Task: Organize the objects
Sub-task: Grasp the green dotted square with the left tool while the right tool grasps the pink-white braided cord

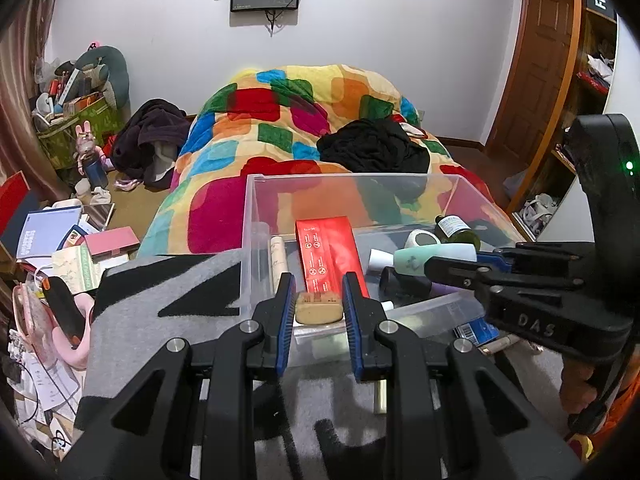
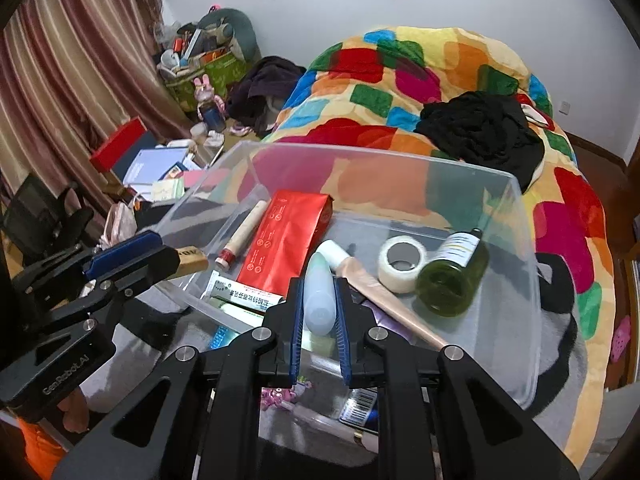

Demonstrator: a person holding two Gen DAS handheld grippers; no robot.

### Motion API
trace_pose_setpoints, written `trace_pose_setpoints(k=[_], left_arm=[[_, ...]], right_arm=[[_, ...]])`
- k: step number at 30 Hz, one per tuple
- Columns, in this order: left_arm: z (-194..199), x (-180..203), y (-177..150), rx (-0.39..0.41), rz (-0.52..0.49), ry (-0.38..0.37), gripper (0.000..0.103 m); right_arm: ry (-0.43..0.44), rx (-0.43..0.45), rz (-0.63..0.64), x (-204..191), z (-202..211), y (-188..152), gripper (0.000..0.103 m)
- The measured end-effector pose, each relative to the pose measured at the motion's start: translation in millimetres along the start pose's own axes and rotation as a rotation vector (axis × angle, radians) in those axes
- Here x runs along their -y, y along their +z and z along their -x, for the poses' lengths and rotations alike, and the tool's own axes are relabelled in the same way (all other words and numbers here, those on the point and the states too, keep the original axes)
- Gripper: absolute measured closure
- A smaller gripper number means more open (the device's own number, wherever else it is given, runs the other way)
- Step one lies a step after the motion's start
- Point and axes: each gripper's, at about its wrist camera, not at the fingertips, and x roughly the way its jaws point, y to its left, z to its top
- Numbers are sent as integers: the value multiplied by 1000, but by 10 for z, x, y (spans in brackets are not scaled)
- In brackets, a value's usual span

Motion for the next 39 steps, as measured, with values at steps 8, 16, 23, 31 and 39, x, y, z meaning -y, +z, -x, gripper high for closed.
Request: trace_pose_setpoints(k=[8, 16, 23, 31, 39], left_arm=[[16, 24, -2, -14, 4, -29, 80], [273, 167, 10, 37, -30, -35, 61], [442, 258, -64, 69, -52, -30, 43], [407, 314, -286, 6, -53, -43, 27], [113, 363, -590, -119, -69, -40, 26]], right_arm=[[-17, 6, 49, -92, 83, -9, 88], [-29, 50, 74, -114, 366, -93, 73], [-53, 111, 75, -15, 729, -274, 59], [-72, 96, 10, 293, 936, -561, 46], [-112, 13, -56, 622, 864, -914, 46]])
